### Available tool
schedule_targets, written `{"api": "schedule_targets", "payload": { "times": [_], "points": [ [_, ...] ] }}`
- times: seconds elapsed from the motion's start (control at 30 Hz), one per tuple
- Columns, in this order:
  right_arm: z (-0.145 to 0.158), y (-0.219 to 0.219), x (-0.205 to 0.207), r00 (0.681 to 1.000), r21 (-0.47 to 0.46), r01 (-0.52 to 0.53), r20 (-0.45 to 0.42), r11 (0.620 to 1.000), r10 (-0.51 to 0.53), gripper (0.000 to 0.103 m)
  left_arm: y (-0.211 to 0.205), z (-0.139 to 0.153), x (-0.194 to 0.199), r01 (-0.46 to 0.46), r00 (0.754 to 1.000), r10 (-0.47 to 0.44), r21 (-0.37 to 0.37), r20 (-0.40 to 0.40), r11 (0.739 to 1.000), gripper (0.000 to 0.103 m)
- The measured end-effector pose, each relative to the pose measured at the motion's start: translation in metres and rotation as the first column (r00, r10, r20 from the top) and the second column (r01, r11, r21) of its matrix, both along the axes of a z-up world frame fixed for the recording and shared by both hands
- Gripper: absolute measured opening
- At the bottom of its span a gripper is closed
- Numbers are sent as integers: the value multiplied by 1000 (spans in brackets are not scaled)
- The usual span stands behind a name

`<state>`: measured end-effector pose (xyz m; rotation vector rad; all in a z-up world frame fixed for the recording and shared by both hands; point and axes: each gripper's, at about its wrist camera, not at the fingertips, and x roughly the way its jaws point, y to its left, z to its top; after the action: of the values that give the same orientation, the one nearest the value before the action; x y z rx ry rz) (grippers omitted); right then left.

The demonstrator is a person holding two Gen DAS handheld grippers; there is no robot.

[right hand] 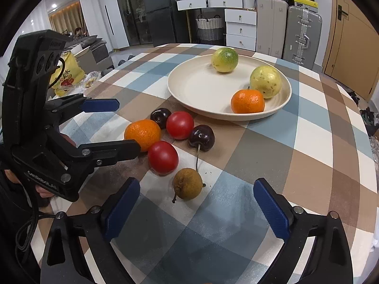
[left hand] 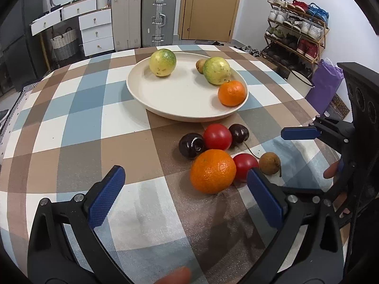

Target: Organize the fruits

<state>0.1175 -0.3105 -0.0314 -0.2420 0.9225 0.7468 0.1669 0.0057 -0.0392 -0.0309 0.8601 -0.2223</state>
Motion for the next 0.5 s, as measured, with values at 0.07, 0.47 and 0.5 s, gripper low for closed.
{"api": "schedule_targets", "payload": {
  "times": [0.07, 0.47, 0.5],
  "points": [
    [0, -1, 0, 1000, -2, 1, 0, 1000, -1, 97, 0, -1, 0, 3, 1000, -3, -3, -4, 1000, 102],
    [-1, -2, 1, 1000, 7, -4, -3, 1000, 4, 80, 1, -9, 5, 32, 998, -35, -66, -46, 997, 81],
    [-1, -2, 2, 1000, 8, -6, -5, 1000, 6, 77, 0, -9, 5, 38, 998, -41, -69, -45, 997, 80]
  ]
}}
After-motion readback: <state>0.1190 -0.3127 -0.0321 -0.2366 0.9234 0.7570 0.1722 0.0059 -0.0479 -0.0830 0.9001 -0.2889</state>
